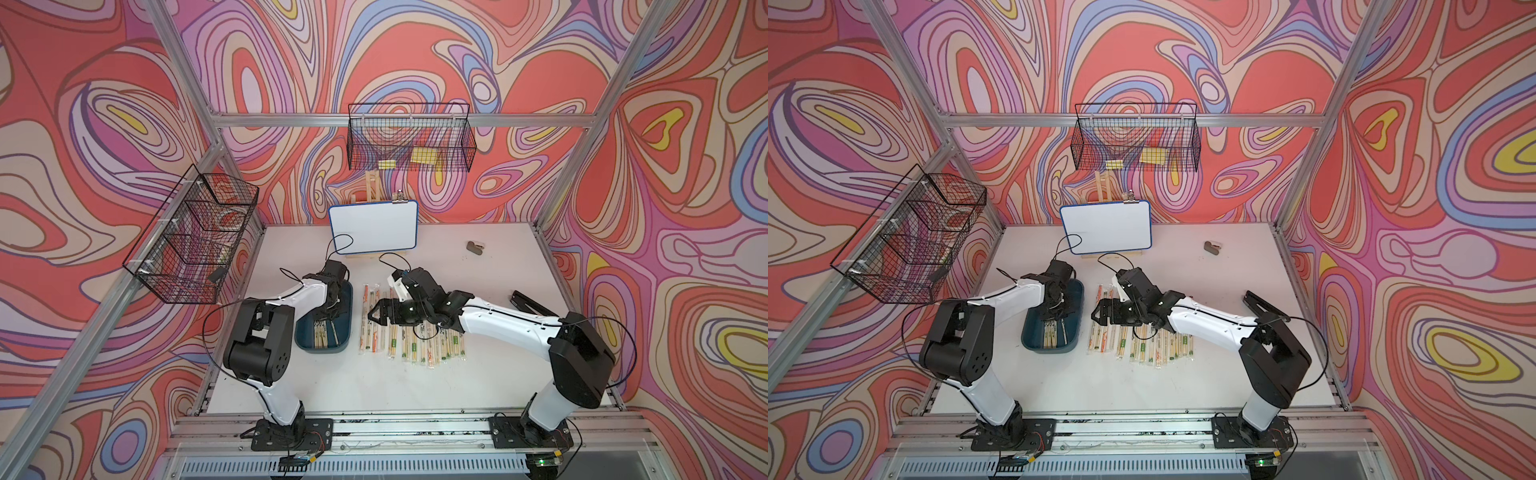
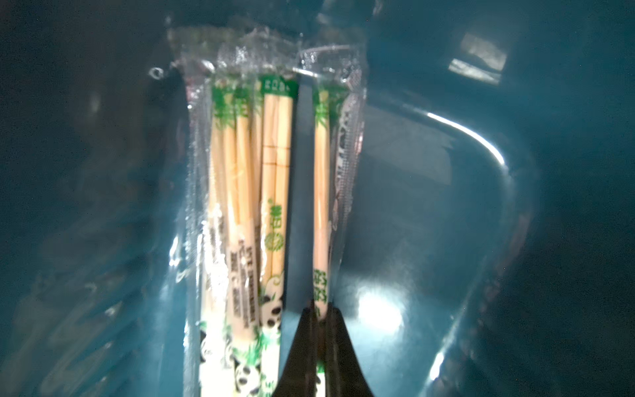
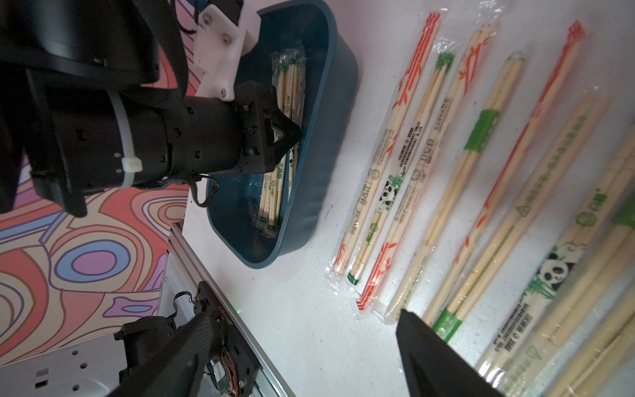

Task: Take the paired disposable chopsticks out of the storage box
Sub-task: Pick up the paired disposable chopsticks from the storage box.

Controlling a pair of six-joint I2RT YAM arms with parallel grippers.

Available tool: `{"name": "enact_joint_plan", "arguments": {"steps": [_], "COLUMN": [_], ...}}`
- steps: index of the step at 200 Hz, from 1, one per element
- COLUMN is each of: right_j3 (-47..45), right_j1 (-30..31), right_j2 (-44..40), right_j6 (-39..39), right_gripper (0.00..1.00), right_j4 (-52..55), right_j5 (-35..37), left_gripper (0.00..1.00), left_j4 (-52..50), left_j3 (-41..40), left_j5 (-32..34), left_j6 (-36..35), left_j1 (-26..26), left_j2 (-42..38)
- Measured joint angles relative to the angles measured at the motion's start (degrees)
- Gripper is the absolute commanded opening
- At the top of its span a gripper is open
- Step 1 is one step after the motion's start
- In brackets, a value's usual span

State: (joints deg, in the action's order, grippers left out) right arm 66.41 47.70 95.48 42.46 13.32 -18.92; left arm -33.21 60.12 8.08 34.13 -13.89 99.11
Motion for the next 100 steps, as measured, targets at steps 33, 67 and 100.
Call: {"name": "enact_joint_plan", "arguments": {"steps": [33,67,100], "right_j3": [0.0,0.0,0.0], "right_j1": [0.0,0.0,0.0], "right_j2": [0.0,0.0,0.0], "right_j6": [0.0,0.0,0.0], "right_gripper": [0.90,0.90,0.90], "right_j4": [0.0,0.0,0.0], "right_j5": [0.0,-0.1,-0.1], "left_gripper": [0.00,0.00,0.00], "left_j4": [-2.5,-4.7,-6.5], "left_j3": [0.5,2.5,4.8], "left_j5": [0.0,0.0,-0.5], "left_j6": [-0.1,-0.5,-1.8], "left_j1": [0.0,0.0,0.0], "left_j2": [-4.1,-7.8,-11.5]}}
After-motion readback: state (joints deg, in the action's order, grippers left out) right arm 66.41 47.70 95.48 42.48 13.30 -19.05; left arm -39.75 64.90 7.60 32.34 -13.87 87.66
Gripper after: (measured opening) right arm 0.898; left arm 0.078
